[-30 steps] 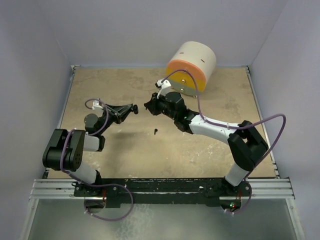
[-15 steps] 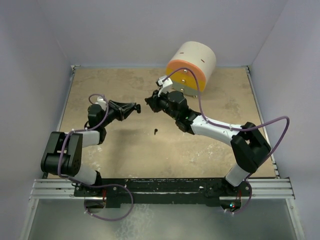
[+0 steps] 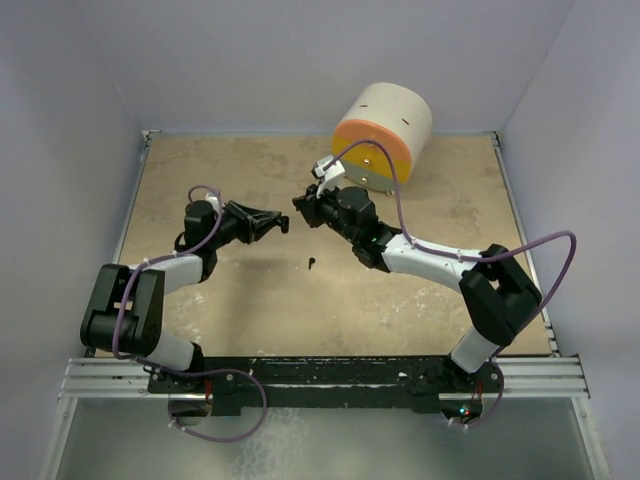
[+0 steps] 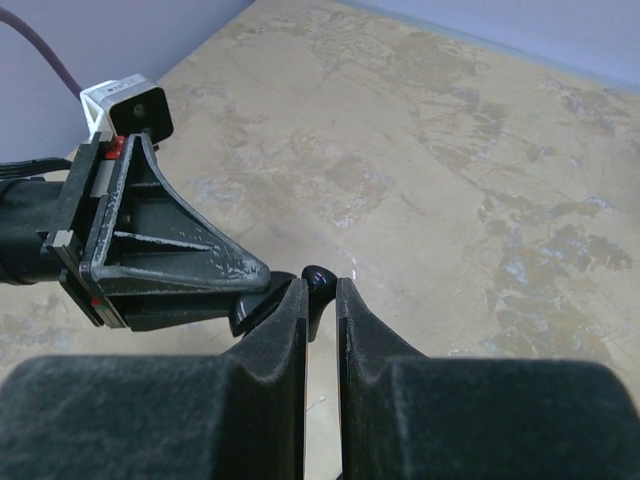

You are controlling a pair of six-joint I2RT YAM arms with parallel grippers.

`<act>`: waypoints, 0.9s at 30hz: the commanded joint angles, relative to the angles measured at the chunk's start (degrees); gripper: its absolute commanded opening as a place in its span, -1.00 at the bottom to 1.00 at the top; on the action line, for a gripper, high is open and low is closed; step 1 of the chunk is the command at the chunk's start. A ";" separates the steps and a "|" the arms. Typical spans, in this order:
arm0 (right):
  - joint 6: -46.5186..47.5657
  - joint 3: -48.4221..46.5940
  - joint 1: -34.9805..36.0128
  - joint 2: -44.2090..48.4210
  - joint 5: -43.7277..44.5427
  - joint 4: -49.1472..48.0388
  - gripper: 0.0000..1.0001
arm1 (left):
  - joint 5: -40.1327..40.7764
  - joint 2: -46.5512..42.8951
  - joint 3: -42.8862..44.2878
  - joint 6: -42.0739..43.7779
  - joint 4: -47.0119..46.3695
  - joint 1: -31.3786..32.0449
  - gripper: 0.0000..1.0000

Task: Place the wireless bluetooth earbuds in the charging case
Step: Place the earbud in the charging case.

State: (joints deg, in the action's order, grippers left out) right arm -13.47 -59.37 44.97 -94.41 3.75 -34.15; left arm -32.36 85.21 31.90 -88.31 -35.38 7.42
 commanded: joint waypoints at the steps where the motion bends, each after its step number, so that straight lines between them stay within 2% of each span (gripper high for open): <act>1: 2.45 -0.50 -0.14 1.74 0.93 -4.35 -1.00 | 0.29 -0.60 2.40 -0.37 -0.84 1.37 -1.00; 27: 2.83 -0.44 0.39 -1.47 -1.02 -5.91 -1.00 | 1.67 2.06 4.71 -8.76 -5.94 3.31 -1.00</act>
State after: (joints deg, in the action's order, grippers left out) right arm -11.55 -59.37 45.01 -95.64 3.33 -36.77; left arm -31.14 86.63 33.50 -94.35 -37.19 9.91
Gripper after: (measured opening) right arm 0.125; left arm 0.161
